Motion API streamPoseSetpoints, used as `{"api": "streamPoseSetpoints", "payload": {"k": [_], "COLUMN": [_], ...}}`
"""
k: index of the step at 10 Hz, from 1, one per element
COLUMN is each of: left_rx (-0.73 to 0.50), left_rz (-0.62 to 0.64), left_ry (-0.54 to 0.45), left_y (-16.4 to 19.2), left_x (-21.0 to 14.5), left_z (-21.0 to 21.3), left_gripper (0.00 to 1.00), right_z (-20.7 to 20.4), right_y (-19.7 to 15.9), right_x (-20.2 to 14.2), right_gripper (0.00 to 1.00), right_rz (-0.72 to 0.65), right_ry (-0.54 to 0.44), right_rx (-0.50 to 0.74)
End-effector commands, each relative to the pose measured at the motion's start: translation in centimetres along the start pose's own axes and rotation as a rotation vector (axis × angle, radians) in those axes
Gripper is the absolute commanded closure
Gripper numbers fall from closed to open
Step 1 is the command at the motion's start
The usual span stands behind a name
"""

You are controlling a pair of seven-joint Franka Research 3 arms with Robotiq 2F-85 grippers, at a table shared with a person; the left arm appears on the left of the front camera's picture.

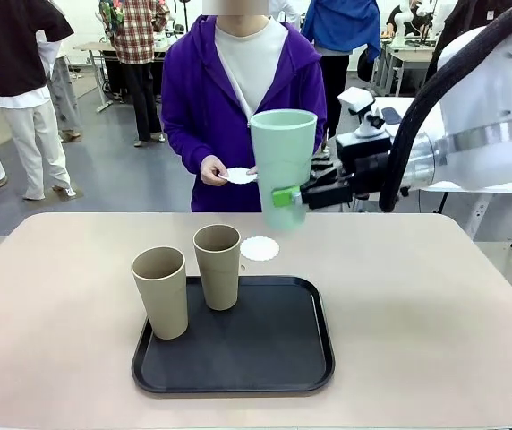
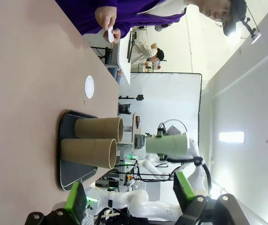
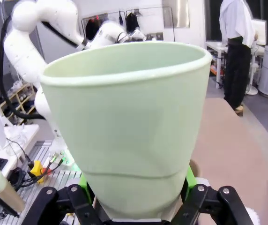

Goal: Place coasters on the table and set cups on them.
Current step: Pick up one Reusable plastic cup and place it on a coaster set by the human.

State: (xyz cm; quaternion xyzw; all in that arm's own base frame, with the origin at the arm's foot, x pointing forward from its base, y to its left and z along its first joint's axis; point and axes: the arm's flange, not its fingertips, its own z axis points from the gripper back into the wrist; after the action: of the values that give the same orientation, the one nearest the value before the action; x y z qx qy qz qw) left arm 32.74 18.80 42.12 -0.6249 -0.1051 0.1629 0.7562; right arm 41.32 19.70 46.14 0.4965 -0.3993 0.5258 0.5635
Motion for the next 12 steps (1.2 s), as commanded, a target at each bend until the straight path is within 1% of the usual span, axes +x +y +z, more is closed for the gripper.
{"api": "streamPoseSetpoints", "payload": {"k": [1, 2, 4, 7, 8, 10, 11, 12], "left_rx": [-0.013, -0.013, -0.013, -0.013, -0.013, -0.013, -0.013, -0.013], "left_rz": [-0.014, -0.014, -0.014, -0.014, -0.014, -0.014, -0.014, -0.014], "left_ry": [0.001, 0.001, 0.001, 0.001, 0.001, 0.001, 0.001, 0.001], "left_y": [-0.1, -0.1, -0.1, -0.1, -0.1, -0.1, -0.1, -0.1], "left_x": [-0.1, -0.1, -0.1, -0.1, -0.1, -0.1, -0.1, -0.1], "left_z": [0.1, 0.1, 0.1, 0.1, 0.1, 0.1, 0.1, 0.1], "left_gripper": [0.0, 0.0, 0.0, 0.0, 0.0, 0.0, 0.0, 0.0], "right_z": [0.6, 0.6, -0.4, -2.4, -2.7, -2.4, -2.8, -2.8], "right_y": [-7.2, -9.9, -15.5, -20.8, -21.7, -22.0, -21.2, -21.2], "right_x": [-0.4, -0.7, -2.0, -4.7, -5.3, -6.1, -6.3, -6.3], "right_gripper": [0.18, 0.18, 0.18, 0.18, 0.18, 0.18, 0.18, 0.18], "right_rz": [0.016, 0.004, 0.011, 0.025, 0.015, 0.003, -0.002, -0.002], "right_ry": [-0.064, -0.077, -0.036, 0.013, -0.003, -0.049, -0.013, -0.013], "right_rx": [0.033, 0.031, 0.024, 0.034, 0.03, 0.052, 0.033, 0.033]}}
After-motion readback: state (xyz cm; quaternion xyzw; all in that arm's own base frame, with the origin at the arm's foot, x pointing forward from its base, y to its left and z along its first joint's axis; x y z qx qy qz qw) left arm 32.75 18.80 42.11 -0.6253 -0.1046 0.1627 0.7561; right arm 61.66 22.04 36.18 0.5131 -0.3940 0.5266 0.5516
